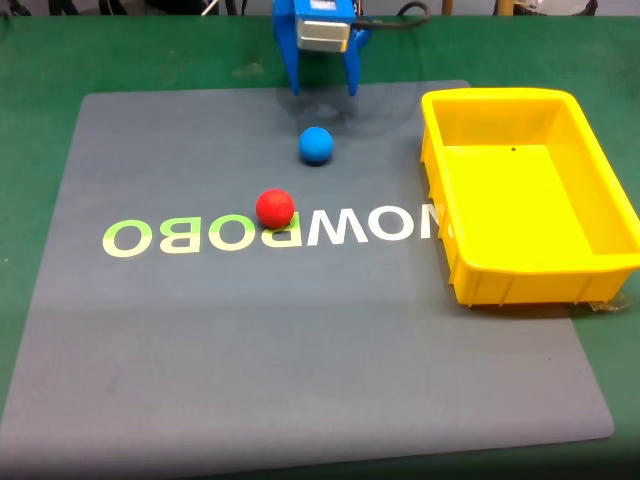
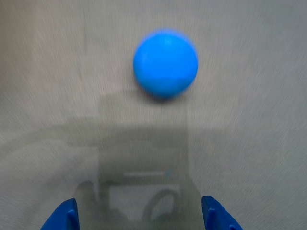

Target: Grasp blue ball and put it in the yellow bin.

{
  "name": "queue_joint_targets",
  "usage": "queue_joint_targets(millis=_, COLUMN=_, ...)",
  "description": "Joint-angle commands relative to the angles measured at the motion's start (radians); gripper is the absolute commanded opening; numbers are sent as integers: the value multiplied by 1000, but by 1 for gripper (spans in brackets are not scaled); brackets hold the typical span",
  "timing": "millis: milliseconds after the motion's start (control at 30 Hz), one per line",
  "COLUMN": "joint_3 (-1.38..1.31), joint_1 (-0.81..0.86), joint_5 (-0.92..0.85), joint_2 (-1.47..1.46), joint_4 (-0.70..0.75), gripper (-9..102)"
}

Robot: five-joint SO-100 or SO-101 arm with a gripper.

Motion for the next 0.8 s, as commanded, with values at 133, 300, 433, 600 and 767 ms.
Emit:
queue_joint_targets(millis=133, joint_3=-186, joint_1=49, joint_5=-5, joint_2=-356, joint_4=-242, gripper=29)
queue_joint_targets(millis=300, joint_3=-216, joint_1=64, joint_5=-5, joint_2=-494, joint_4=-337, gripper=29)
queue_joint_targets(millis=433, joint_3=-252, joint_1=57, joint_5=18, joint_2=-586, joint_4=-371, gripper=29)
queue_joint_targets(millis=600, joint_3=-279, joint_1=32, joint_5=41, joint_2=-670, joint_4=-416, gripper=28)
queue_joint_targets(millis=767, joint_3=-334, joint_1=14, joint_5=67, joint_2=-758, joint_4=-430, gripper=28)
